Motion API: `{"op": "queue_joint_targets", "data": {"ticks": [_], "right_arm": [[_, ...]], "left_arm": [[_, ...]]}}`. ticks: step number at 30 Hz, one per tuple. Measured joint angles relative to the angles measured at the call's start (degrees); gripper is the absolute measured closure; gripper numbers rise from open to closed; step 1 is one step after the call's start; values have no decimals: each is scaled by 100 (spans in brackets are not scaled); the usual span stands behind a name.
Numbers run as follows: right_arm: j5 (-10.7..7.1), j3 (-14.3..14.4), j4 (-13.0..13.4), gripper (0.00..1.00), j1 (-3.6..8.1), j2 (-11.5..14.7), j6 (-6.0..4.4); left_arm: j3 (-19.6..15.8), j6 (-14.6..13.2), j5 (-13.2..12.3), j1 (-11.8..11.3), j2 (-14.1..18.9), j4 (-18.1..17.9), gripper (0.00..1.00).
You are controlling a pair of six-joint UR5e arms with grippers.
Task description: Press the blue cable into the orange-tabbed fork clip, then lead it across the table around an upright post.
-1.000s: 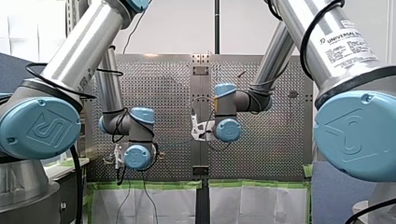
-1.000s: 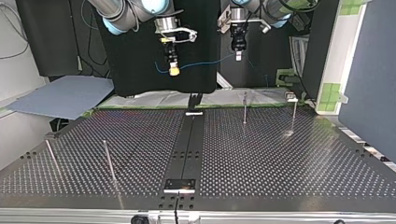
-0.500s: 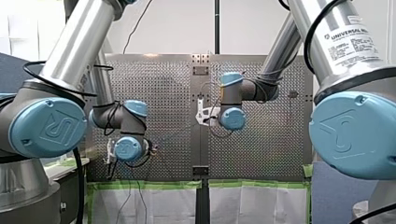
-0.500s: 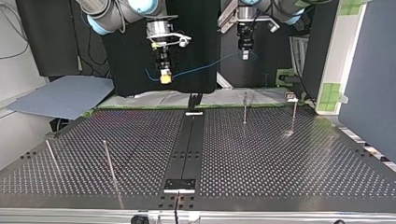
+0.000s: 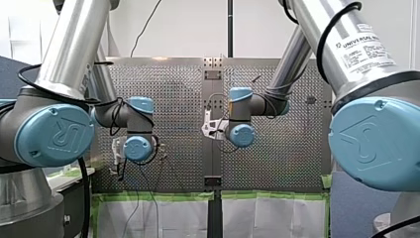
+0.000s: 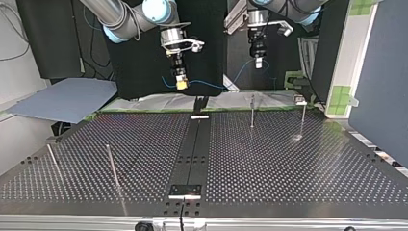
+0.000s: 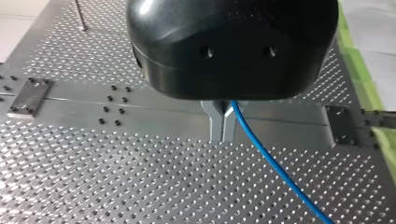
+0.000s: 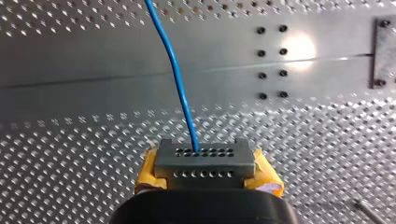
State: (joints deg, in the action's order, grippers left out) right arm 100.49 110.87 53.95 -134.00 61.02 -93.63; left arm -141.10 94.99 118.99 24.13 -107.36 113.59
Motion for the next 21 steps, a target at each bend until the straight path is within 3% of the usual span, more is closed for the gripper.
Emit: {"op": "queue_joint_targets", "data": {"ticks": [12, 21], "right_arm": [[-349, -346, 63, 100, -89, -661, -116], [-365, -649, -12, 100, -100, -1138, -141]], "left_arm": [[19, -7, -14, -160, -10, -42, 100], [306, 24, -393, -580, -409, -249, 100]]}}
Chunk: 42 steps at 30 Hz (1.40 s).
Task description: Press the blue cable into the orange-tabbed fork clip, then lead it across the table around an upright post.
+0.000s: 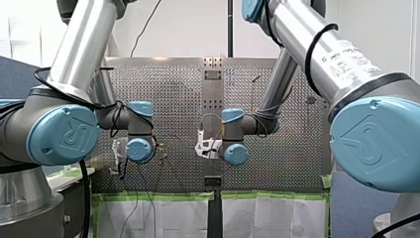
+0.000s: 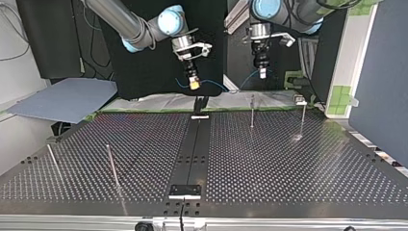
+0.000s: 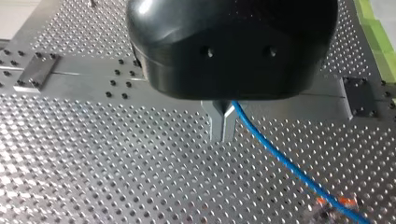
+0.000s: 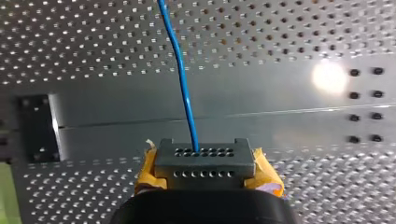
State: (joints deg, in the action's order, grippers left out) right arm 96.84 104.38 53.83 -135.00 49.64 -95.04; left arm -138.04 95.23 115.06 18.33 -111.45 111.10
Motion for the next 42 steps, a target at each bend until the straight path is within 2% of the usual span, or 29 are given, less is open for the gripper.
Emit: {"op": "queue_joint_targets", "data": {"ticks": [11, 14, 19, 25, 31, 38, 42], "right_arm": [[4, -491, -219, 100, 46, -625, -17], [-9, -614, -264, 100, 66, -802, -16], [-16, -790, -392, 100, 97, -1106, 2], [-18, -970, -530, 100, 153, -1455, 16], [-23, -1105, -626, 100, 229, -1544, 49], [-24, -1289, -761, 100, 345, -1558, 84], [-24, -1393, -850, 100, 407, -1560, 119]], "left_arm": [[105, 69, -159, -634, -694, -17, 100], [124, 112, -245, -710, -866, -17, 100], [190, 165, -360, -791, -965, -17, 100], [394, 219, -569, -841, -1176, -10, 100], [690, 333, -672, -856, -1471, 41, 100], [1089, 382, -718, -862, -1839, 315, 100], [1291, 390, -719, -886, -1902, 403, 100]]}}
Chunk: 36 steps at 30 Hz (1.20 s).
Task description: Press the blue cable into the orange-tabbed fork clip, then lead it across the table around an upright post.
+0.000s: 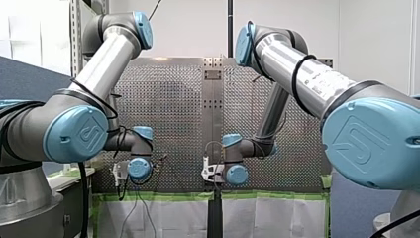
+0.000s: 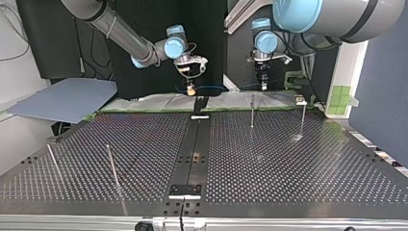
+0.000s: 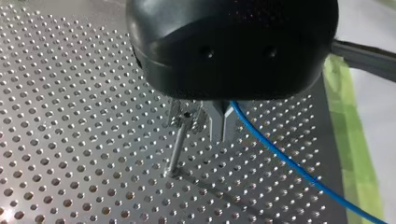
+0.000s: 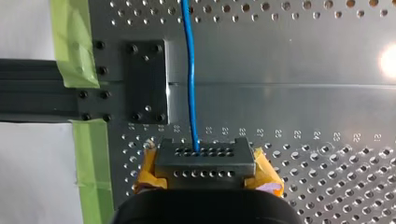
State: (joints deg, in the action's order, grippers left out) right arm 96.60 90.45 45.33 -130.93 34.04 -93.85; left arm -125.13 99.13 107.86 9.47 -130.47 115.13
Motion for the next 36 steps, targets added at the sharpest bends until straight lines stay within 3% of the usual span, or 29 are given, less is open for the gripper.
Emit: {"op": "queue_joint_targets", "data": {"ticks": [15, 29, 36], "right_arm": [[-9, -88, -43, 100, 123, -10, 14], [-9, -123, -69, 100, 300, -179, -23], [-9, -162, -91, 100, 340, -188, -21]], "left_arm": [[262, 14, -3, -163, -16, 146, 100], [350, -6, -373, -213, -19, 156, 100], [408, 29, -406, -243, -24, 185, 100]]}}
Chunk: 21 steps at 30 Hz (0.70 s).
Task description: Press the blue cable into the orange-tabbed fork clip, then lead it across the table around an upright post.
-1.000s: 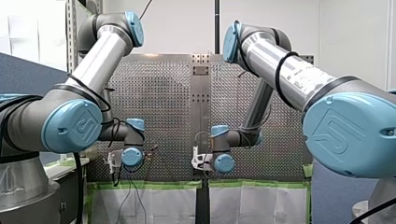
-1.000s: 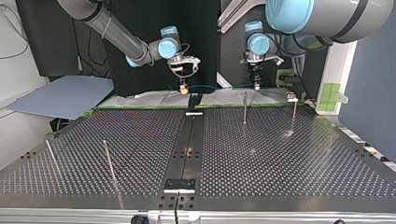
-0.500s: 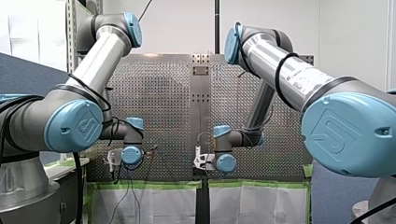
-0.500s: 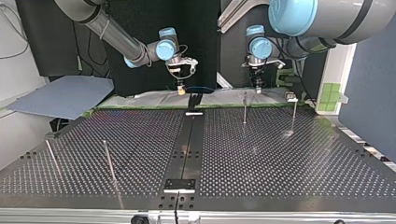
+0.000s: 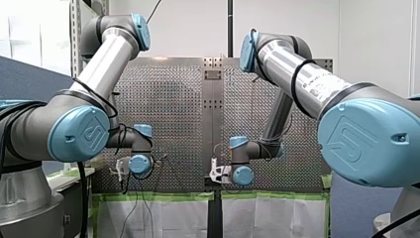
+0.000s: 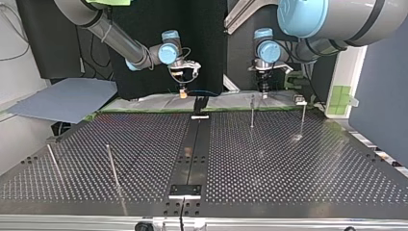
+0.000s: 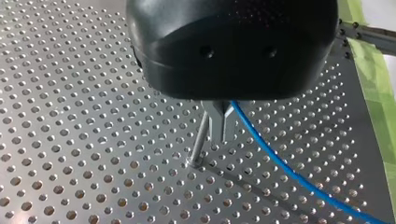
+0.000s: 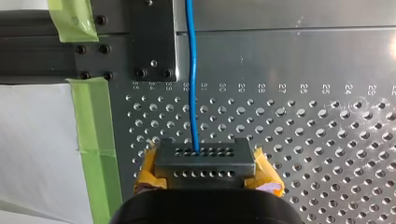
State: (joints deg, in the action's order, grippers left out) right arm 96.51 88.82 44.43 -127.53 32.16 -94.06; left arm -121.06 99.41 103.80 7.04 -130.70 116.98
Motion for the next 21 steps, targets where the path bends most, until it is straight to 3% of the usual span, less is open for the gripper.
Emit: {"op": "queue_joint_targets", "data": {"ticks": [10, 21], "right_arm": [[0, -8, -34, 100, 20, -1, 24], [-1, -16, -50, 100, 38, -10, 35]], "left_arm": [[49, 38, -7, -43, -94, 45, 100], [465, 68, -103, -89, -496, 395, 100]]}}
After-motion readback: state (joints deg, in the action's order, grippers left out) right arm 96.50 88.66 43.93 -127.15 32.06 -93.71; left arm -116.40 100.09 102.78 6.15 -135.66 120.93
